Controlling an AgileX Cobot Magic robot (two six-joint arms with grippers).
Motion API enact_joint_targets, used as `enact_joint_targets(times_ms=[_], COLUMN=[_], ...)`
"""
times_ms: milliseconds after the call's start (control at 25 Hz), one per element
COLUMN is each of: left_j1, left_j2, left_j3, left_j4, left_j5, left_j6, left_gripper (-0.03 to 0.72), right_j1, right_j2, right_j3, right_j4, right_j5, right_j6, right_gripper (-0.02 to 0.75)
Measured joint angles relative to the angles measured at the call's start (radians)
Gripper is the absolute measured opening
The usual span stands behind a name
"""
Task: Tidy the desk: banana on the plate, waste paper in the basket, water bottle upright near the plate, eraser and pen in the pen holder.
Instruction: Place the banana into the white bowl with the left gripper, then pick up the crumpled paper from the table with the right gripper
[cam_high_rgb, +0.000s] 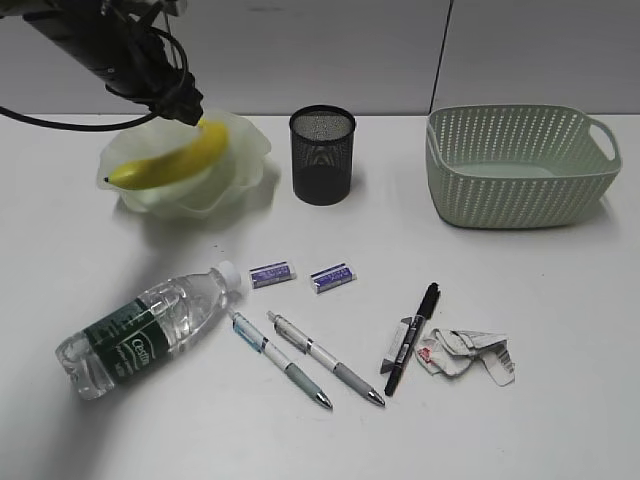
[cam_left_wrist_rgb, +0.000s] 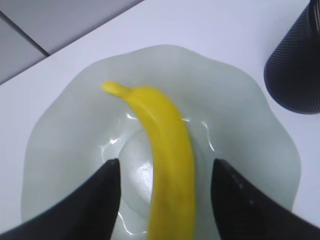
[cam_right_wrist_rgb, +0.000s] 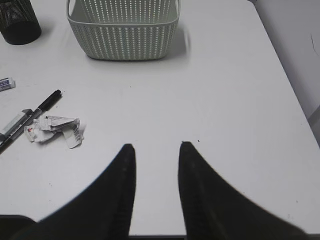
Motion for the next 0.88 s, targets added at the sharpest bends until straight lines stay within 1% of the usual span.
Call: enact_joint_targets(times_ms=[80,240,360,400,560,640,760,880], left_j1=[0.000,0.000,0.000,0.000,0.000,0.000,0.000,0.000], left_j2=[-0.010,-0.060,-0.129,-0.156,-0.316,-0.413,-0.545,-0.660], left_j3=[0.000,0.000,0.000,0.000,0.000,0.000,0.000,0.000], left_j4=[-0.006,-0.015,-0.039,-0.049,-0.057,-0.057,-0.040,0.022], left_j5=[0.001,0.009,0.054,0.073,0.103,0.131,0.214,0.362], left_j6=[0.000,0.000,-0.029,-0.049,-0.207,-0.241,-0.254,-0.255], left_gripper=[0.439,0.446,0.447,0.447,0.448,0.448,0.448,0.448], right_j1=[0.000,0.000,0.000,0.000,0.000,0.000,0.000,0.000], right_j2=[0.000,0.000,0.000,0.000,0.000,0.000,0.000,0.000], right_j3=[0.000,0.000,0.000,0.000,0.000,0.000,0.000,0.000], right_j4=[0.000,0.000,0.000,0.000,0.000,0.000,0.000,0.000], right_j5=[0.000,0.000,0.000,0.000,0.000,0.000,0.000,0.000], right_j6=[0.000,0.001,0.001,0.001,0.001,0.001,0.001,0.001], right_gripper=[0.249,0.249,0.249,0.249,0.249,0.249,0.249,0.249])
